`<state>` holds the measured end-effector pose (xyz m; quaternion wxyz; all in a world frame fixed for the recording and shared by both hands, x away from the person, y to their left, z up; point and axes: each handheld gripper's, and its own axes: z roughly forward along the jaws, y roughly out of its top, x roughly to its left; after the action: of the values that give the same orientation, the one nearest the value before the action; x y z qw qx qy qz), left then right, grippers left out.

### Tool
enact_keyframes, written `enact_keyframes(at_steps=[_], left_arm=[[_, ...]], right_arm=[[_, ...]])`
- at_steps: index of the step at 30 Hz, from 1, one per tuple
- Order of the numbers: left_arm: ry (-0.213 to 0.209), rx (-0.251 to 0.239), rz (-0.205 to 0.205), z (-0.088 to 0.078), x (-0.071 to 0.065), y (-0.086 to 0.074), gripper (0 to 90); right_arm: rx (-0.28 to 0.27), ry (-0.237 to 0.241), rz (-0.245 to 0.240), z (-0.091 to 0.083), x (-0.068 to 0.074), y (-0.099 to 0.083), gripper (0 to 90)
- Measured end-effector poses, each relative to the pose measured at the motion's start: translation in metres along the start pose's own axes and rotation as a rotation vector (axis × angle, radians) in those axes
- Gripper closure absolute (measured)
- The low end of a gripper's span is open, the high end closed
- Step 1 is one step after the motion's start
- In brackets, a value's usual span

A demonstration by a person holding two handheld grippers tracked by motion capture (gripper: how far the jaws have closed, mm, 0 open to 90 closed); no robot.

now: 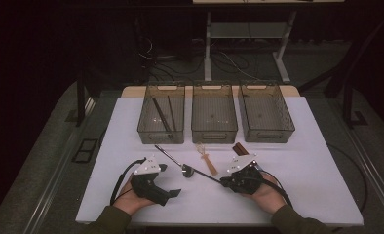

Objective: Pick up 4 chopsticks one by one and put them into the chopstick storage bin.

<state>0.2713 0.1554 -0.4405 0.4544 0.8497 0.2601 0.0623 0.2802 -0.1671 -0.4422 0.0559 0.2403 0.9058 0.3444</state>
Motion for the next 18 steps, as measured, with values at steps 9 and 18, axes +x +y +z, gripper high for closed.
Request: enact_keyframes(at_steps=[9, 18], left_arm=[[-0.002, 0.006, 0.004, 0.0, 0.0, 0.0, 0.0], [-0.001, -0.004, -0.007, 0.001, -0.001, 0.0, 0.0]], right_arm=[[-0.032, 0.002, 0.011, -0.014, -0.004, 0.003, 85.6], [-0.09, 0.001, 0.022, -0.032, -0.009, 0.006, 85.6]])
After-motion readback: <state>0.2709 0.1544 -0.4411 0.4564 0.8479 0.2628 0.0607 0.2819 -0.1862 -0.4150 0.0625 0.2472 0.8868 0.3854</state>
